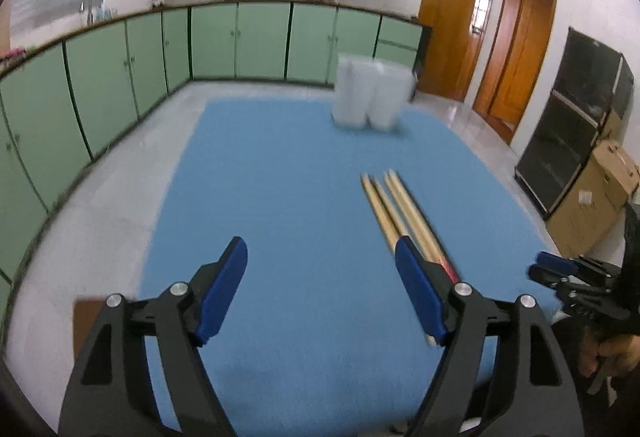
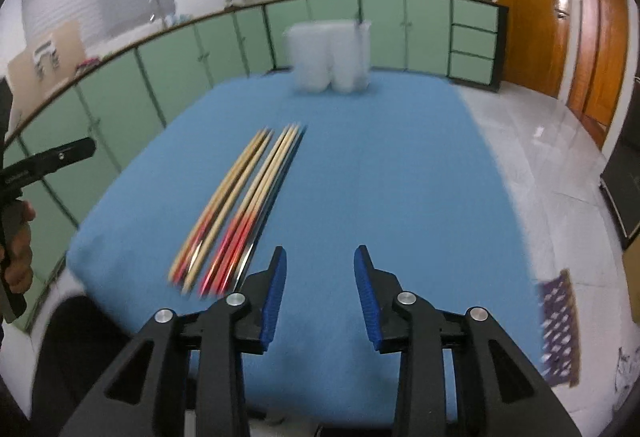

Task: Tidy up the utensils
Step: 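Move both tools back over the row of chopsticks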

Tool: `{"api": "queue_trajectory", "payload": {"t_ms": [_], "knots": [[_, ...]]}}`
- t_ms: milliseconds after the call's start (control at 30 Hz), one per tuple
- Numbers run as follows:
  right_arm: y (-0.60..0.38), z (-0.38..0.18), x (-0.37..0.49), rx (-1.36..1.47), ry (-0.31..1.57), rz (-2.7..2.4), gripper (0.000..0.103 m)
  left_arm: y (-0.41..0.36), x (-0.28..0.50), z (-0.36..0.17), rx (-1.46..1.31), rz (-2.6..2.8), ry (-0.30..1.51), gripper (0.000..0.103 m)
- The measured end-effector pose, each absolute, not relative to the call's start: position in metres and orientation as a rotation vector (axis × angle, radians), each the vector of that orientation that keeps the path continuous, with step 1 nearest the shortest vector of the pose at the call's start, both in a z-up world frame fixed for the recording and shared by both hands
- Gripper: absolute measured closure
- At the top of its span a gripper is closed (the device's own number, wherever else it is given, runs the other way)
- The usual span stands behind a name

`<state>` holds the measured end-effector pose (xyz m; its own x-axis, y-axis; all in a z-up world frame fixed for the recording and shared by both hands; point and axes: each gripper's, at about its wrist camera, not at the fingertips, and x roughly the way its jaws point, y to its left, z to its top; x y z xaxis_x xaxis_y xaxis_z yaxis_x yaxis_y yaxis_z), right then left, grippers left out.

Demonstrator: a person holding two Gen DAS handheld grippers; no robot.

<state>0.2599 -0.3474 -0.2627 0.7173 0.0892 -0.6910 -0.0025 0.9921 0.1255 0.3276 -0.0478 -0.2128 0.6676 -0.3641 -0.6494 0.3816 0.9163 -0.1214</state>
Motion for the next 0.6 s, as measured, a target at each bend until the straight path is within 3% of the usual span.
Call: {"api": "queue_trajectory", "payload": {"t_ms": [200,600], "knots": [[-0.297,-0.290,0.253,-0.002,0.787,0.111,0.068,-0.054,0.293,-0.262,0.090,-0.428,0.786,0.029],[-0.296,-0.302,0.274,-0.005,0.760,0.089,0.069,-0.070,0.299,-0.278,0.118,-0.475,0.838,0.029]]}}
